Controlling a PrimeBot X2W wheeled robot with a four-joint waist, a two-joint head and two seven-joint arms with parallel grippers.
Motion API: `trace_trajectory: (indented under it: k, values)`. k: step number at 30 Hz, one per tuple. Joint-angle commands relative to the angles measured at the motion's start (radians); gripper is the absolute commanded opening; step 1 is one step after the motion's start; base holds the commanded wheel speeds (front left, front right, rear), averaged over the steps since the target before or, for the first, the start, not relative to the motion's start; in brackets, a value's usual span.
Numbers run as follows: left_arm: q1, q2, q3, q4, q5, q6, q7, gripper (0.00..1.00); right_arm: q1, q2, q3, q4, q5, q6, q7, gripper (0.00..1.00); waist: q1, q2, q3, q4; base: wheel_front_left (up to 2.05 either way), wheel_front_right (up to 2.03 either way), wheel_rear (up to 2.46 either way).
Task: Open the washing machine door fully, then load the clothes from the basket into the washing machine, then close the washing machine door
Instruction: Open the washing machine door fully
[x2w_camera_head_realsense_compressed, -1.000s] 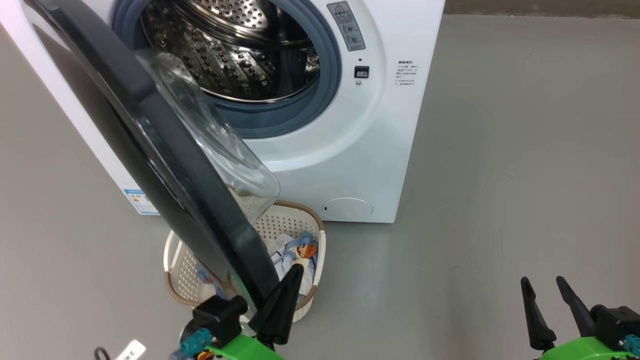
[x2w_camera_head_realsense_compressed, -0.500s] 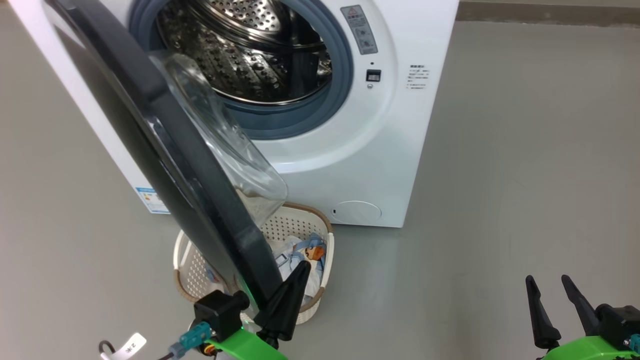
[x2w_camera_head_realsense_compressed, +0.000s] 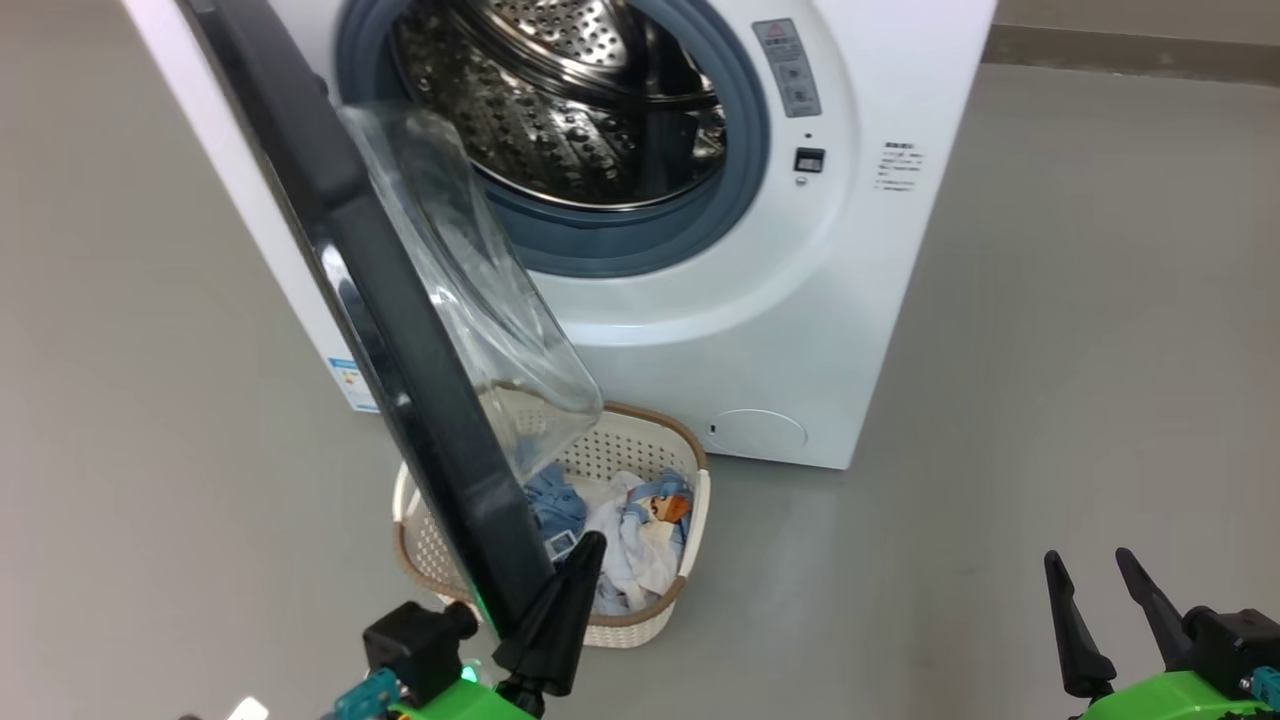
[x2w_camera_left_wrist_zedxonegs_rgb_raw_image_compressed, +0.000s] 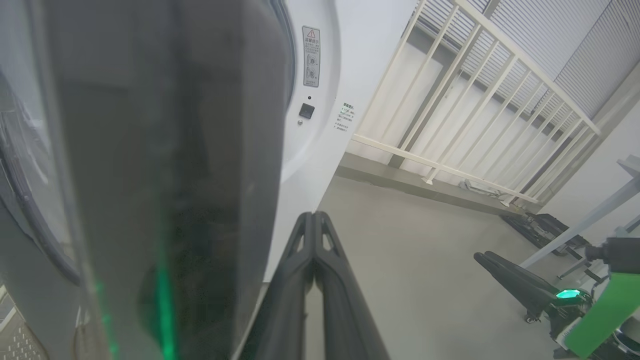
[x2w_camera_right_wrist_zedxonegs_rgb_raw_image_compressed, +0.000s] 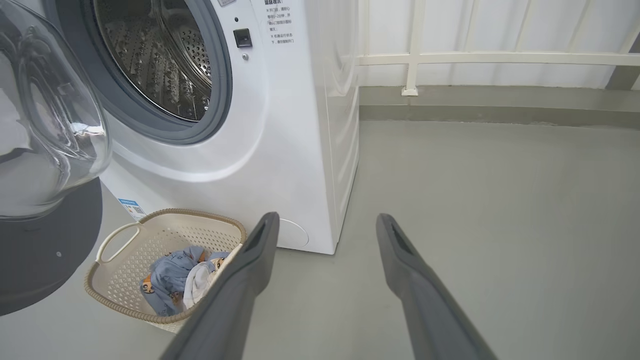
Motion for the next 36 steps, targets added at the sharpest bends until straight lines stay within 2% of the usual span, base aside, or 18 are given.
trace_trajectory:
  k: [1, 19, 36]
  values:
    - [-0.023, 0.027, 0.071, -0.030, 0.002, 0.010, -0.015, 0.00, -0.014, -0.019, 0.026, -0.027, -0.002, 0.002, -0.012, 1.00, 0.0000, 0.0000, -0.003, 0.017, 0.00, 0.00, 0.00]
    - [0.061, 0.051, 0.114, -0.124, 0.028, 0.050, -0.015, 0.00, -0.015, -0.023, 0.027, -0.033, -0.001, 0.002, -0.012, 1.00, 0.0000, 0.0000, 0.010, 0.112, 0.00, 0.00, 0.00]
    - [0.092, 0.115, 0.210, -0.168, 0.009, 0.115, -0.009, 0.00, -0.029, -0.025, 0.027, -0.034, 0.000, 0.002, -0.012, 1.00, 0.0000, 0.0000, 0.028, 0.175, 0.00, 0.00, 0.00]
